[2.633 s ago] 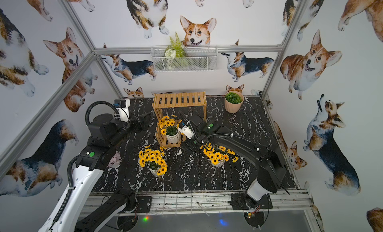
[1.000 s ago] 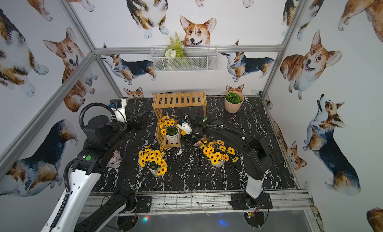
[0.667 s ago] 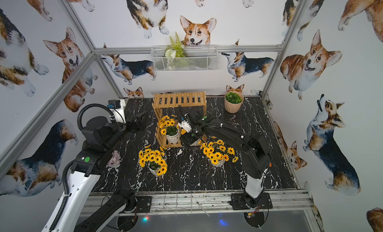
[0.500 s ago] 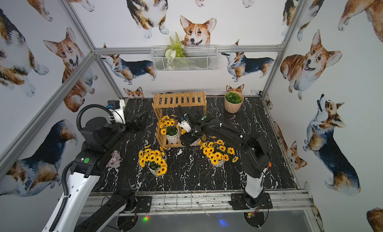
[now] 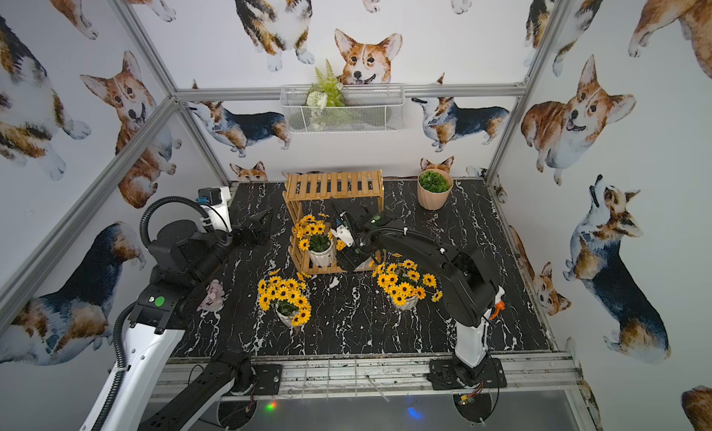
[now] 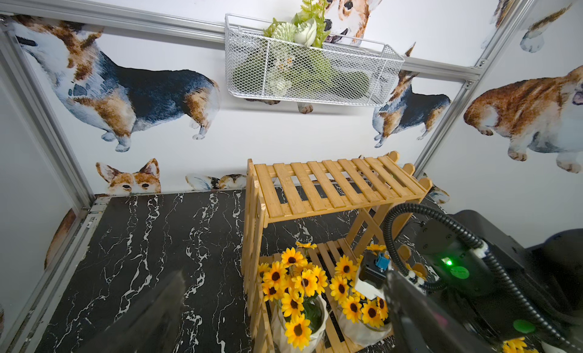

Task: Take the sunflower pots off the shelves
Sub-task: Pick up the sunflower pot from the shelf.

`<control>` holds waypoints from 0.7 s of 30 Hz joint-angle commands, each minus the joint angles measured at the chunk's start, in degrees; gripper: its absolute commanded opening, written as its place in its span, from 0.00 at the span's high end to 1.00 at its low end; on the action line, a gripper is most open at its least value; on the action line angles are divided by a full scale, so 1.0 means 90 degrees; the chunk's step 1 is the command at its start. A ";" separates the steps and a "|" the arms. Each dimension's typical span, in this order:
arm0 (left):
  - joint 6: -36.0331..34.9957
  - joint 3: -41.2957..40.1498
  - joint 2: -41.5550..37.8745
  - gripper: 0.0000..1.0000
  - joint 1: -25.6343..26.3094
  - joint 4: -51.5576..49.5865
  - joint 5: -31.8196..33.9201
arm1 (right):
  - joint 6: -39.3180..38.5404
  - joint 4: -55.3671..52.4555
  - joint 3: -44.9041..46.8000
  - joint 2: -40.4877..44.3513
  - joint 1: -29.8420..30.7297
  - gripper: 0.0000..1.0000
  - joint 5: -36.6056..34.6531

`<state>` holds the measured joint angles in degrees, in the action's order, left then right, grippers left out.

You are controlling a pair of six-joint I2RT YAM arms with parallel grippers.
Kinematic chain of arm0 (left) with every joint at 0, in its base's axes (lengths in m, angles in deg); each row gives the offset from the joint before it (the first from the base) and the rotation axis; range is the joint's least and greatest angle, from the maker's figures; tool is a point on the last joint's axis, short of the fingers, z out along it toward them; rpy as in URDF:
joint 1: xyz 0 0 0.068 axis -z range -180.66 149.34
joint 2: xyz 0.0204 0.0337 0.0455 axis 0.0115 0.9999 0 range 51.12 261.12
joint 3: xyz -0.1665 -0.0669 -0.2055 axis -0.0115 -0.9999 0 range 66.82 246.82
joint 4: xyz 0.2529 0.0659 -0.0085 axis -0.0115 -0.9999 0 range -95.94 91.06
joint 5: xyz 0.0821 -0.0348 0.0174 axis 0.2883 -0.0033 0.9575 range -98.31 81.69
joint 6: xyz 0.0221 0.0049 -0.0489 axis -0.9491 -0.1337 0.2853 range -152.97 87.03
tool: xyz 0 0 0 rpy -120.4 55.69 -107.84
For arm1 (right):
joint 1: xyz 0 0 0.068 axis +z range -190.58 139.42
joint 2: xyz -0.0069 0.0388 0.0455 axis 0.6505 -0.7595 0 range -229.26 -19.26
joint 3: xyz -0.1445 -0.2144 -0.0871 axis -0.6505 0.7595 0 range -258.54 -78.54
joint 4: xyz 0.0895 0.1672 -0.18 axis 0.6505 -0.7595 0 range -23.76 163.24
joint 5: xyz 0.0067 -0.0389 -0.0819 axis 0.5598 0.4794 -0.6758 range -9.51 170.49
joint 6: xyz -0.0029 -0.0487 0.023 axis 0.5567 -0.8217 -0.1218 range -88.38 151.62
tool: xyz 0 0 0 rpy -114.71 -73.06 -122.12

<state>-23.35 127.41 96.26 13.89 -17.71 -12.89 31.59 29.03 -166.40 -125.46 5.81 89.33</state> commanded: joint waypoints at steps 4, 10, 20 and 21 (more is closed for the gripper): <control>-0.0030 -0.0034 -0.0016 0.00 -0.0015 0.0084 0.0023 | -0.0162 -0.0116 -0.0119 -0.0150 0.0031 0.23 -0.0277; -0.0044 -0.0053 -0.0036 0.00 -0.0014 0.0097 0.0032 | -0.0255 -0.0147 -0.0152 -0.0278 0.0118 0.26 -0.0542; -0.0074 -0.0110 -0.0085 0.00 -0.0012 0.0117 0.0070 | -0.0319 -0.0127 -0.0151 -0.0398 0.0235 0.47 -0.0813; -0.0074 -0.0112 -0.0092 0.00 -0.0015 0.0122 0.0079 | -0.0319 -0.0118 -0.0152 -0.0398 0.0236 0.49 -0.0833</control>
<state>-23.48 126.52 95.56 13.89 -17.68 -12.47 29.80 28.97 -167.45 -128.63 7.58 81.66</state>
